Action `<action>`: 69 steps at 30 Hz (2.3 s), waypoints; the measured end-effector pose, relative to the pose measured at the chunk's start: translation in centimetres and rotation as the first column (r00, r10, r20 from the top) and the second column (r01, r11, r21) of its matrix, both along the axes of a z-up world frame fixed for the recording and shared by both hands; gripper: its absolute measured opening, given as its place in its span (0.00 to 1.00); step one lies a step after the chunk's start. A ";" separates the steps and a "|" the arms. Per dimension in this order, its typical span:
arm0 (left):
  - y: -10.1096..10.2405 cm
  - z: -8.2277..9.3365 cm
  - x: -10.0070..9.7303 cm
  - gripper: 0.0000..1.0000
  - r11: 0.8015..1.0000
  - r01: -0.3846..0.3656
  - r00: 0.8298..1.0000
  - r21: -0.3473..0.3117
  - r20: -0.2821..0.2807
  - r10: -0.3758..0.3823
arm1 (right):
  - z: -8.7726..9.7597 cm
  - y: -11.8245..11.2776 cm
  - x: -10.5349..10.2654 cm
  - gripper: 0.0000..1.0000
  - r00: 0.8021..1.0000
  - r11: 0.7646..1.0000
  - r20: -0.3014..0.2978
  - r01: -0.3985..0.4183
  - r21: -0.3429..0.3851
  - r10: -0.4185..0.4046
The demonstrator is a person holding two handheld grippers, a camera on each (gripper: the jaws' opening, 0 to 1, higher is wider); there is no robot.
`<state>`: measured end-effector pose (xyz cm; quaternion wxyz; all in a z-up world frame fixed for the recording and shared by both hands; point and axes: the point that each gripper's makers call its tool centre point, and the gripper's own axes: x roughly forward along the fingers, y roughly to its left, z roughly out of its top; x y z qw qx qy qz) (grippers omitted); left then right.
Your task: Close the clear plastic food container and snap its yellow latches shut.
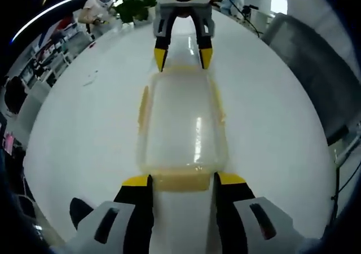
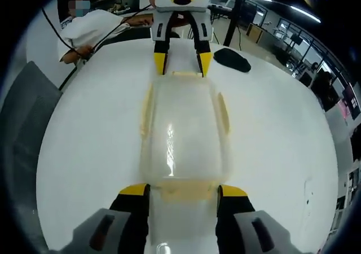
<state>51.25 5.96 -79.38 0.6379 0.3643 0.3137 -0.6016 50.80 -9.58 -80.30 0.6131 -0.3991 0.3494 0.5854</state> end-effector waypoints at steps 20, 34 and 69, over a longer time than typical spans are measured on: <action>0.2 -0.1 0.0 0.37 1.000 -0.002 1.000 0.013 -0.020 0.003 | -0.2 -0.1 -0.3 0.37 1.000 0.999 -0.016 -0.009 -0.044 0.008; 0.1 -0.4 0.2 0.36 0.998 -0.014 0.999 0.055 -0.029 0.016 | -0.3 -0.1 -0.4 0.36 0.999 0.997 -0.041 -0.002 -0.077 -0.001; -0.1 2.0 -0.3 0.35 0.993 -0.069 0.997 0.096 -0.010 0.071 | 2.6 -0.8 -0.9 0.34 1.000 0.999 -0.014 -0.005 -0.042 0.004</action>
